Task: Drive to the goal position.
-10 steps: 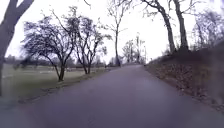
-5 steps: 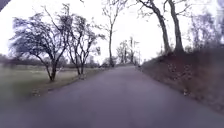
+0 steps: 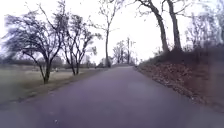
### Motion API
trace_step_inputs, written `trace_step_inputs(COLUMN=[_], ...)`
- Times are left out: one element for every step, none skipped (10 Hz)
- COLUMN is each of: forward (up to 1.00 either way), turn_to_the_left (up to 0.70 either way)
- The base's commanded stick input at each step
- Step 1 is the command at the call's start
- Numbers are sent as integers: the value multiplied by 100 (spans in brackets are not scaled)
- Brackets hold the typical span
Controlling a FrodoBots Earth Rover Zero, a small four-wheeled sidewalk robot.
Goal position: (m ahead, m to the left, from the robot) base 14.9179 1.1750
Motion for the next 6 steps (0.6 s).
trace_step_inputs(forward=[100,100,100,100,100,100], turn_to_the_left=[0,0,0,0,0,0])
